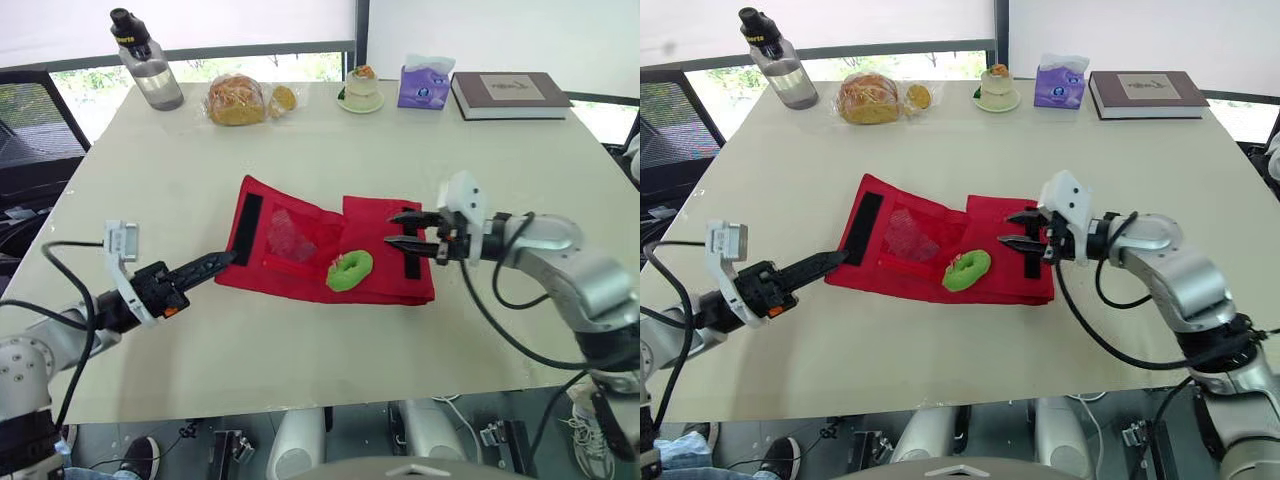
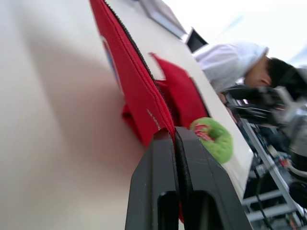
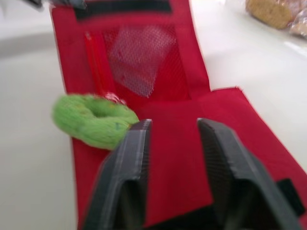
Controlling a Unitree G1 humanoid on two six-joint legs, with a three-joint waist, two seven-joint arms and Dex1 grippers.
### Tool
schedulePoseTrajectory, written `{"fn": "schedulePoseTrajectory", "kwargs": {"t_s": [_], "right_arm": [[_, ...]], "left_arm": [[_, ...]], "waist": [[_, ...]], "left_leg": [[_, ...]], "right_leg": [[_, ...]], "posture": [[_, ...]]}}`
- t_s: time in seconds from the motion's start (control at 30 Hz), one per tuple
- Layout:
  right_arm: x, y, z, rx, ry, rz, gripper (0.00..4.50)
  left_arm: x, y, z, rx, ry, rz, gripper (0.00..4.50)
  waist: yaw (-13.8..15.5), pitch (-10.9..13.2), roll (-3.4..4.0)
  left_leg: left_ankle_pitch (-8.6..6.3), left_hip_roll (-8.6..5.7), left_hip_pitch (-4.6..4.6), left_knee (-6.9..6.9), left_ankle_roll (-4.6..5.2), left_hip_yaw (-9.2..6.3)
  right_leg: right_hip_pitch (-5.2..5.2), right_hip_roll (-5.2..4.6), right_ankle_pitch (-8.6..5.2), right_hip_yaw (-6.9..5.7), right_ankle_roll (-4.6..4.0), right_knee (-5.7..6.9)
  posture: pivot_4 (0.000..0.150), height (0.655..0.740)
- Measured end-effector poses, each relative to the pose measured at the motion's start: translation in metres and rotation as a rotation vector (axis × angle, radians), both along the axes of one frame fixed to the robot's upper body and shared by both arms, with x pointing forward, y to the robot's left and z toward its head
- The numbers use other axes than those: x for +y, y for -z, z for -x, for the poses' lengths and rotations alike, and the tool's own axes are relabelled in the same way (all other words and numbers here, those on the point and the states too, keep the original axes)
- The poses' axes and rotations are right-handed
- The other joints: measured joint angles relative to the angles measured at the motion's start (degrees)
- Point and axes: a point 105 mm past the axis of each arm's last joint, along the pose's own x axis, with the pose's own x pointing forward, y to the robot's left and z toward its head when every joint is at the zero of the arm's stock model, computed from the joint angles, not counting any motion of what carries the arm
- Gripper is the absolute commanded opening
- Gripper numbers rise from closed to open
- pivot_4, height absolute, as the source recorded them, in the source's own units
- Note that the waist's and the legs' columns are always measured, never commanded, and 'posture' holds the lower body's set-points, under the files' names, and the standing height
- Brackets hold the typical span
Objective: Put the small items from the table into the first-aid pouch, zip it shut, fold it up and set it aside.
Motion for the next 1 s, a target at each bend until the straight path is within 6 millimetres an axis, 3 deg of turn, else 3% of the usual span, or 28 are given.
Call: {"fn": "schedulePoseTrajectory", "kwargs": {"t_s": [0.13, 0.37, 0.7, 1.0], "right_arm": [[0.010, 0.019, -0.004, 0.013, 0.000, 0.058, 0.03], [0.022, 0.035, -0.011, -0.025, 0.032, 0.172, 0.03], [0.043, 0.043, -0.009, -0.018, 0.034, 0.156, 0.03], [0.053, 0.046, -0.011, -0.008, 0.070, 0.107, 0.03]], "left_arm": [[-0.019, -0.016, -0.003, -0.064, 0.108, -0.022, 0.00], [-0.074, -0.047, -0.011, -0.179, 0.337, -0.083, 0.00], [-0.128, -0.046, -0.032, -0.213, 0.544, -0.088, 0.00], [-0.147, -0.036, -0.044, -0.206, 0.602, -0.055, 0.00]], "waist": [[-0.1, 0.0, 0.00], [0.0, 0.0, -0.03], [-0.6, 0.0, -0.04], [-1.6, 0.0, -0.04]], "left_leg": [[0.00, -0.01, 0.00, 0.01, 0.00, 0.06], [0.04, -0.03, 0.02, 0.01, -0.06, -0.06], [0.04, 0.00, 0.02, 0.00, -0.06, -0.09], [0.04, 0.00, 0.01, -0.03, -0.06, -0.15]], "right_leg": [[0.00, -0.02, 0.08, 0.05, 0.15, -0.02], [0.04, 0.04, 0.14, -0.03, 0.24, 0.04], [0.03, 0.13, 0.14, -0.01, 0.25, 0.06], [0.02, 0.16, 0.14, -0.02, 0.24, 0.08]], "posture": [[0.150, 0.7400], [0.150, 0.7400], [0.150, 0.7400], [0.150, 0.7400]]}}
